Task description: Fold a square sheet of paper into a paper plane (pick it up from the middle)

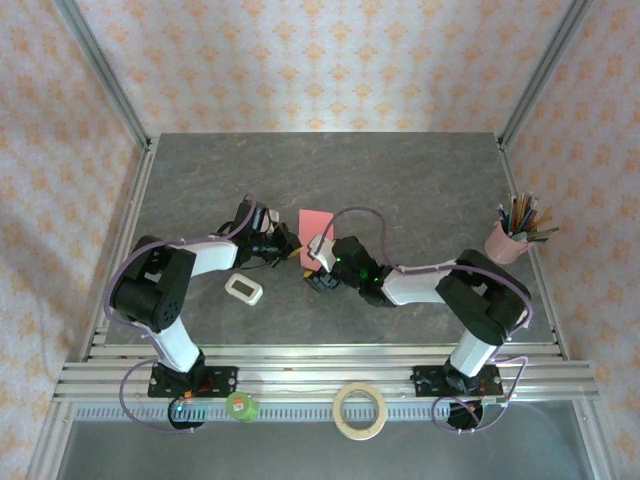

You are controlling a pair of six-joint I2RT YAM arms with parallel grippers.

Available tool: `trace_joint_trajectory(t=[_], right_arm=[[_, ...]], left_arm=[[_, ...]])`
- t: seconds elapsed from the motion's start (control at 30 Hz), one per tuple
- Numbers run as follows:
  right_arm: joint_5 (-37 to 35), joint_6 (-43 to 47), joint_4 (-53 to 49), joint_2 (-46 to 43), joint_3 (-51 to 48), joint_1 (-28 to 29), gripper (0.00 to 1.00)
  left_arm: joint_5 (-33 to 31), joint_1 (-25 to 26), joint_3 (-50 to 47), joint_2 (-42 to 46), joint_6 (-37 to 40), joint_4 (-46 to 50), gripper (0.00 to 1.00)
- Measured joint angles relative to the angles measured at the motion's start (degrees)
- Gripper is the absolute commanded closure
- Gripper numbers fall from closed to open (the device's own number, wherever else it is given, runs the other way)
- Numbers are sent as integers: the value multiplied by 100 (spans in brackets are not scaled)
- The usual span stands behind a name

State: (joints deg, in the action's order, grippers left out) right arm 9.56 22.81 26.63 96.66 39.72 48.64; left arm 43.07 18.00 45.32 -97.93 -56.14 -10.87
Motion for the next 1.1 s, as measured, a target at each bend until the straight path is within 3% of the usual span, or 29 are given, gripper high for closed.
trace_joint_trajectory(t=[0.23, 0.47, 0.8, 1.1], right_arm=[[-448, 214, 273, 188, -11, 22, 27], [-422, 251, 345, 186, -9, 24, 40], [-251, 122, 433, 164, -122, 57, 35], [-262, 79, 584, -57, -199, 103, 44]], left_arm=[[-2, 0, 0, 0, 0, 52, 100], [-26, 17, 0, -2, -4, 68, 100], [-70, 76, 20, -2, -83, 94, 100], [-146, 76, 44, -2, -85, 101, 100]])
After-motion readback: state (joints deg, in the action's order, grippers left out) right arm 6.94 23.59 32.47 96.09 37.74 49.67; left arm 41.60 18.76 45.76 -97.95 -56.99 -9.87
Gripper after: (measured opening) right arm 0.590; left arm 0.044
